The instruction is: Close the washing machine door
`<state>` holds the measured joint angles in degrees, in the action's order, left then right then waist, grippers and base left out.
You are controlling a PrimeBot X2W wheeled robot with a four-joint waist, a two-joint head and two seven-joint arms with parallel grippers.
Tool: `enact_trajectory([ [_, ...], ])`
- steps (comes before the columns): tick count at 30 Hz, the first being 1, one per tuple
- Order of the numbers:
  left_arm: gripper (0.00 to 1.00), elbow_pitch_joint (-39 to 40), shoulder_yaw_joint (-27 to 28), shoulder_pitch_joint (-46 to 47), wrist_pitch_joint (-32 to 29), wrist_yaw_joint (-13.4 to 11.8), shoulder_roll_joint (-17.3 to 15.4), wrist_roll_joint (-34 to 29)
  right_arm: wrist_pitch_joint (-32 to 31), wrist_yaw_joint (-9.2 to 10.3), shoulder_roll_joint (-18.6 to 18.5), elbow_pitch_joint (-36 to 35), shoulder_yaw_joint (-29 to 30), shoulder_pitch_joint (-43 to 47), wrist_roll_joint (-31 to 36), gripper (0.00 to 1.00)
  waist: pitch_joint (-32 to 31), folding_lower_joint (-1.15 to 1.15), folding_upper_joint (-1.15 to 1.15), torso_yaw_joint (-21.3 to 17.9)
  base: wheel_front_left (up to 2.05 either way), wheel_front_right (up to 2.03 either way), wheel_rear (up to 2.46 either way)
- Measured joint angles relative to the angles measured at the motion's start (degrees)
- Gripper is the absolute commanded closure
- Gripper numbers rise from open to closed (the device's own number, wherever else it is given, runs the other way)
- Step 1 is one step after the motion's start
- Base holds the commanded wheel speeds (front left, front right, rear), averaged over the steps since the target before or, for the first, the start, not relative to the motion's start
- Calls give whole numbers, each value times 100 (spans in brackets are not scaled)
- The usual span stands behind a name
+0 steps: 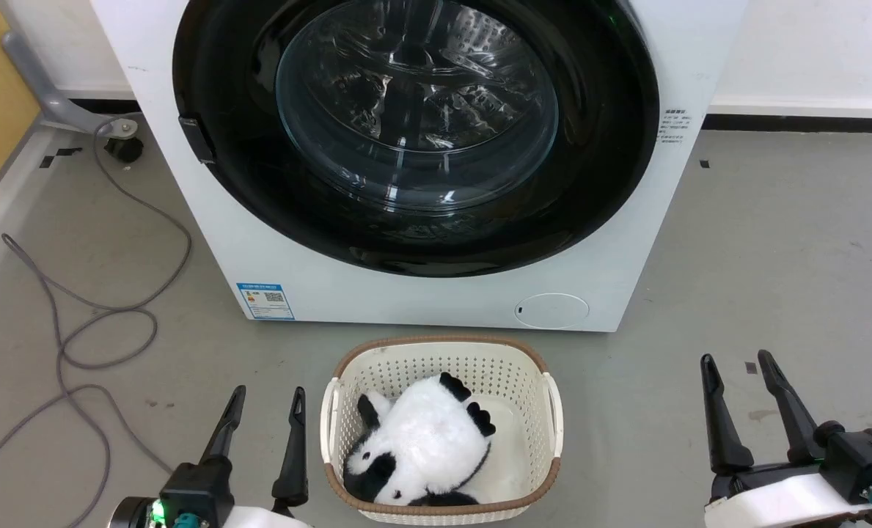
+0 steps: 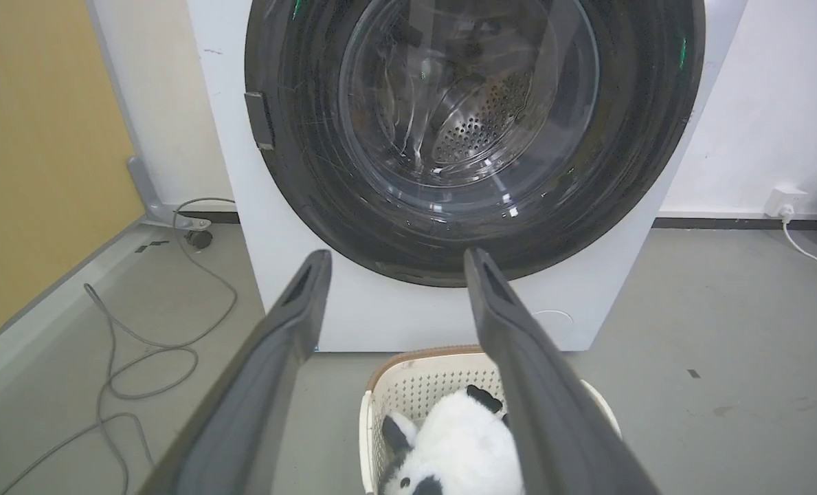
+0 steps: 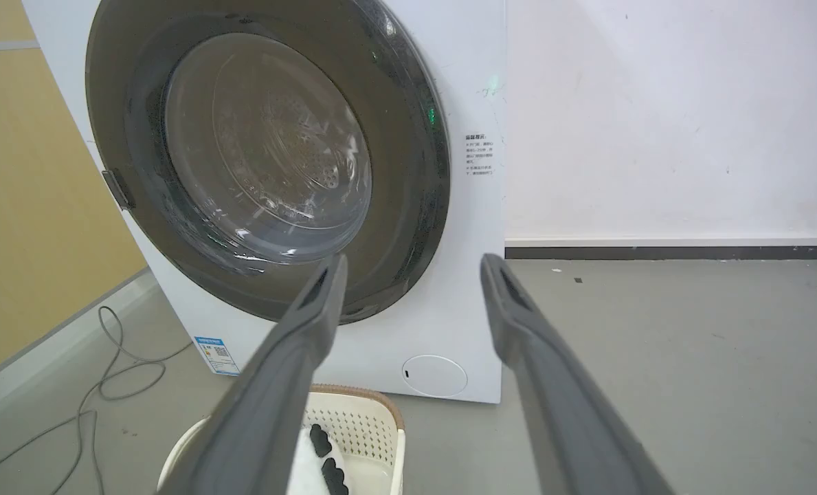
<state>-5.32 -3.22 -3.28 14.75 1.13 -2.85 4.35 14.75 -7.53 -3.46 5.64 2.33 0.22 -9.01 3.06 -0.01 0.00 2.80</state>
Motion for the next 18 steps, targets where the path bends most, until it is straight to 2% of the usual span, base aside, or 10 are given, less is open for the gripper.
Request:
enact_trajectory([
  [2, 0, 22, -1, -1, 0, 2, 0, 155, 0, 0, 5, 0, 18, 1, 5, 0, 1, 0, 0, 10, 0, 0, 0],
  [3, 100, 38, -1, -1, 0, 2, 0, 140, 0, 0, 8, 0, 20, 1, 5, 100, 6, 0, 0, 14, 0, 0, 0],
  [18, 100, 48, 18, 2, -120, 3, 1, 129, -112, -1, 7, -16, -2, -8, 48, 100, -23, 0, 0, -12, 0, 0, 0],
])
